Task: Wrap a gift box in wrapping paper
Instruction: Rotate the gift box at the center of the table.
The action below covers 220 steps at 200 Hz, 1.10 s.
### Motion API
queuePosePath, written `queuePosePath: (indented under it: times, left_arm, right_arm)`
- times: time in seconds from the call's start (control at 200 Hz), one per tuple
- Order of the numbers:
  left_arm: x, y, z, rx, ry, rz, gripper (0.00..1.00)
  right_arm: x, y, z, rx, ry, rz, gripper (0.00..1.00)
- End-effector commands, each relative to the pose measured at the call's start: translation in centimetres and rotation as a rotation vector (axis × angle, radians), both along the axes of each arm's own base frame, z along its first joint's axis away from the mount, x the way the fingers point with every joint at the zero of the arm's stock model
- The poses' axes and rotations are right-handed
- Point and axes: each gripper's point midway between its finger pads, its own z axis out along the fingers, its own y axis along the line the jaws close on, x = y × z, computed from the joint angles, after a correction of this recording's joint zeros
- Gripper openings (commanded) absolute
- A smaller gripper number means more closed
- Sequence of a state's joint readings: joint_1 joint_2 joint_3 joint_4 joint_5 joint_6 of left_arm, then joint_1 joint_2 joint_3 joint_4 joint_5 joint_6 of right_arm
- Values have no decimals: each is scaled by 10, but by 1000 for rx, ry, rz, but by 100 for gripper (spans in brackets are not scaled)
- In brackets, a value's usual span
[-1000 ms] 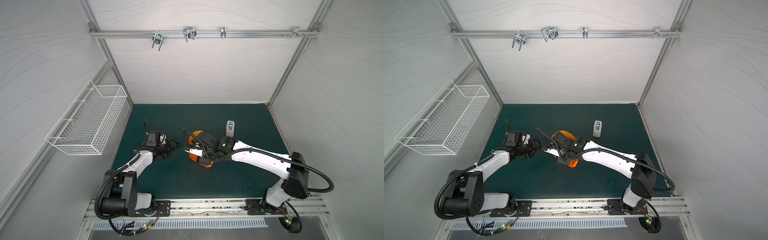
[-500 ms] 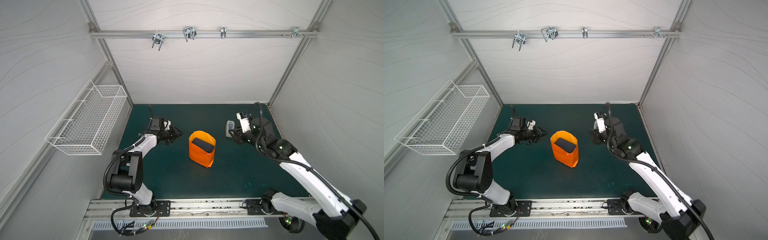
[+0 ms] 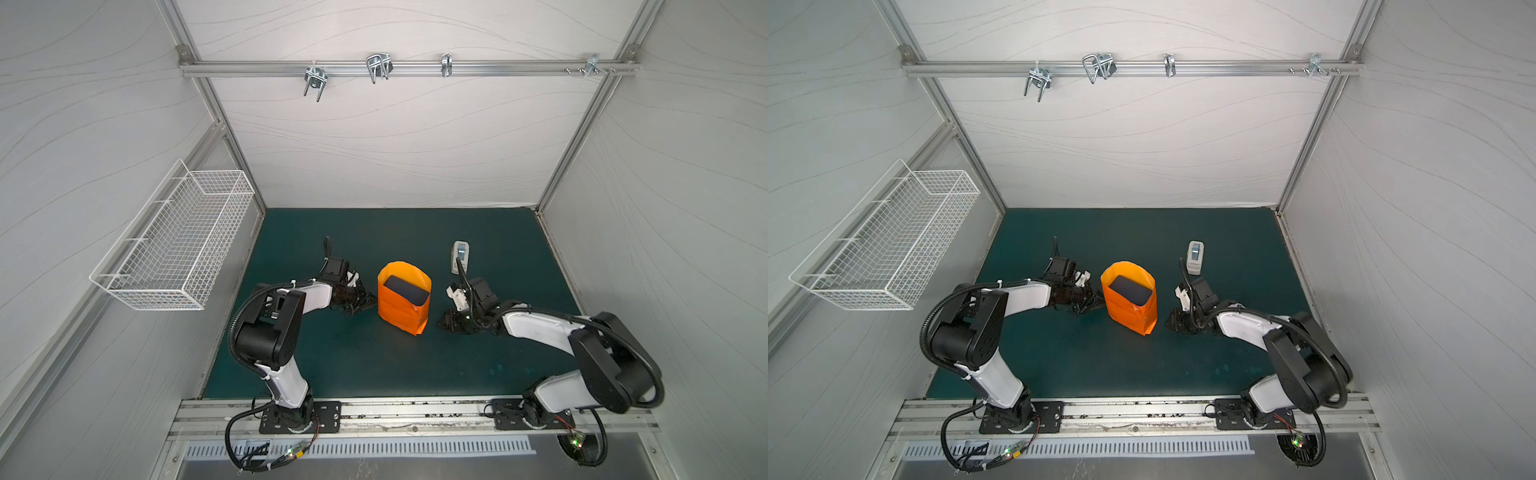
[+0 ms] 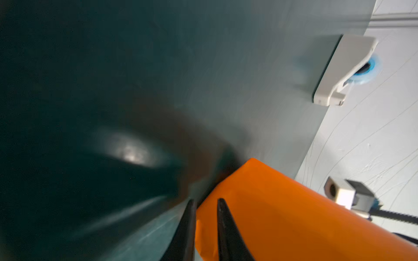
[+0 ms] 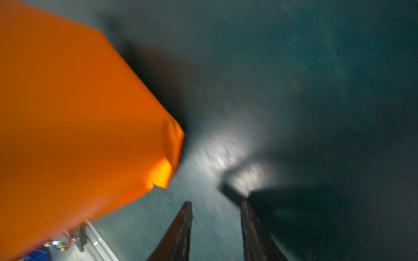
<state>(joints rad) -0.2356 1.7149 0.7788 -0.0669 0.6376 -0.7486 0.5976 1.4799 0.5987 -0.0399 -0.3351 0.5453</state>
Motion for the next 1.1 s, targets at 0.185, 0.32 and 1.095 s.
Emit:
queuePosePath:
  times: [0.185, 0.32, 1.095]
  left_arm:
    - [-9, -21, 9, -18, -44, -31, 19]
    - [-22, -23, 12, -14, -44, -35, 20]
    - [-56, 12, -1, 218, -39, 5, 31]
  right_arm:
    - [25, 36, 15, 106, -13, 24, 39]
    - [39, 35, 21, 96, -32, 37, 40]
    - [20, -3, 12, -50, -87, 0, 61]
